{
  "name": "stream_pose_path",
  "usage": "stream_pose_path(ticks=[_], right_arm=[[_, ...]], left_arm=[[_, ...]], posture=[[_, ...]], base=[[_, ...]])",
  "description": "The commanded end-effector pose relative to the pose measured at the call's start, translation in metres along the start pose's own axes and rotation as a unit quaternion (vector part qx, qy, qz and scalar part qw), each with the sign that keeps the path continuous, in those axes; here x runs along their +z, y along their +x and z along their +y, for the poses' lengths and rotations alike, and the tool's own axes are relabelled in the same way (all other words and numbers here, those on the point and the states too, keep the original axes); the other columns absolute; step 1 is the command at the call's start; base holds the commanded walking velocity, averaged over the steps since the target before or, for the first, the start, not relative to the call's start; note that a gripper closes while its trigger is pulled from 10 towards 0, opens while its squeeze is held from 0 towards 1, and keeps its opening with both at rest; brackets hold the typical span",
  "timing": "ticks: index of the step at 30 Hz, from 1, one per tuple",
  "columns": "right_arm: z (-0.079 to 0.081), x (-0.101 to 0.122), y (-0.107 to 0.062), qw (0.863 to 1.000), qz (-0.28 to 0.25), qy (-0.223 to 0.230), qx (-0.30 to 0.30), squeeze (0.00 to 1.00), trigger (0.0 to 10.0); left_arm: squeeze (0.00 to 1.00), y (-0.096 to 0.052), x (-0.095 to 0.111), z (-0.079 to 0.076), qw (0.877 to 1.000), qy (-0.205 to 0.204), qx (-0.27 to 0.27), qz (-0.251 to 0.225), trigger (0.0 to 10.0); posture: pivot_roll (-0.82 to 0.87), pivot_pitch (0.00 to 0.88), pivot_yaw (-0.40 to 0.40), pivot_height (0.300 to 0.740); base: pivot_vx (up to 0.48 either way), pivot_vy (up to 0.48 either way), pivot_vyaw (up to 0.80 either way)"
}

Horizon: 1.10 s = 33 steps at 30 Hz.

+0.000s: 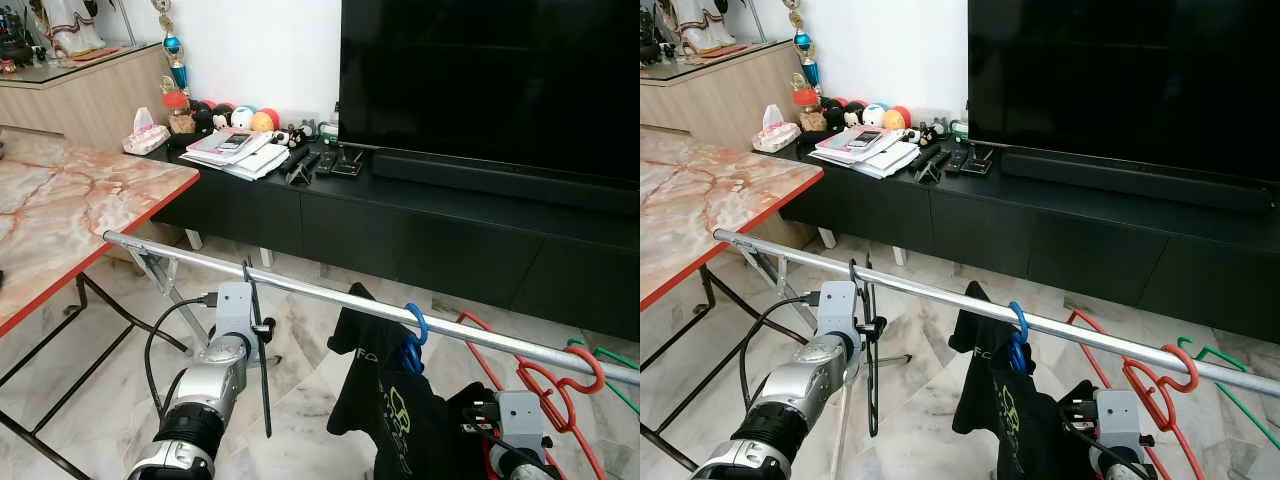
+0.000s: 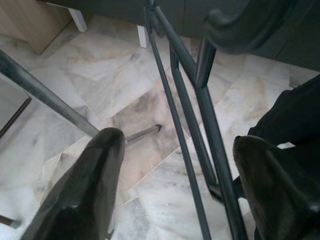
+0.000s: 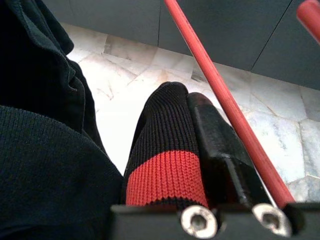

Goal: Hang hanger

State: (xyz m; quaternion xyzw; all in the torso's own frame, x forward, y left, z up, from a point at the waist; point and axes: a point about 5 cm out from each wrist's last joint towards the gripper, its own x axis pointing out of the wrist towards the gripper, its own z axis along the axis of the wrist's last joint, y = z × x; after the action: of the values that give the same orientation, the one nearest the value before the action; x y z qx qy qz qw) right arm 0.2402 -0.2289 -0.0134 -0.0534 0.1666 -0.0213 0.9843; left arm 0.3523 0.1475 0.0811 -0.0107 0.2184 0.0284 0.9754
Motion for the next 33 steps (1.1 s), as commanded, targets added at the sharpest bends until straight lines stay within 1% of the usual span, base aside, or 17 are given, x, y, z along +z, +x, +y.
stream_pose_path(ticks=[1, 11, 33], right_arm=[[-0.0029, 0.0008, -0.0007, 1.000, -0.006, -0.001, -0.006, 0.00, 10.0], [-0.0026, 0.0000, -0.0014, 1.000, -0.005, -0.003, -0.005, 0.00, 10.0], [-0.0016, -0.0011, -0.0019, 1.000, -0.004, -0.002, -0.003, 0.00, 10.0]], left_arm=[[0.00, 0.0011, 0.0012, -0.0004, 1.000, -0.001, 0.004, -0.001, 0.0], [0.00, 0.0020, -0.0007, -0.0048, 1.000, 0.000, -0.005, -0.001, 0.0], [0.00, 0.0017, 0.0003, -0.0075, 1.000, 0.003, -0.011, -0.008, 0.0]], posture=[[0.02, 0.000, 0.016, 0.740], [0.02, 0.000, 0.017, 0.740], [0.02, 0.000, 0.015, 0.740]], base=[[0.000, 0.000, 0.00], [0.000, 0.000, 0.00], [0.000, 0.000, 0.00]])
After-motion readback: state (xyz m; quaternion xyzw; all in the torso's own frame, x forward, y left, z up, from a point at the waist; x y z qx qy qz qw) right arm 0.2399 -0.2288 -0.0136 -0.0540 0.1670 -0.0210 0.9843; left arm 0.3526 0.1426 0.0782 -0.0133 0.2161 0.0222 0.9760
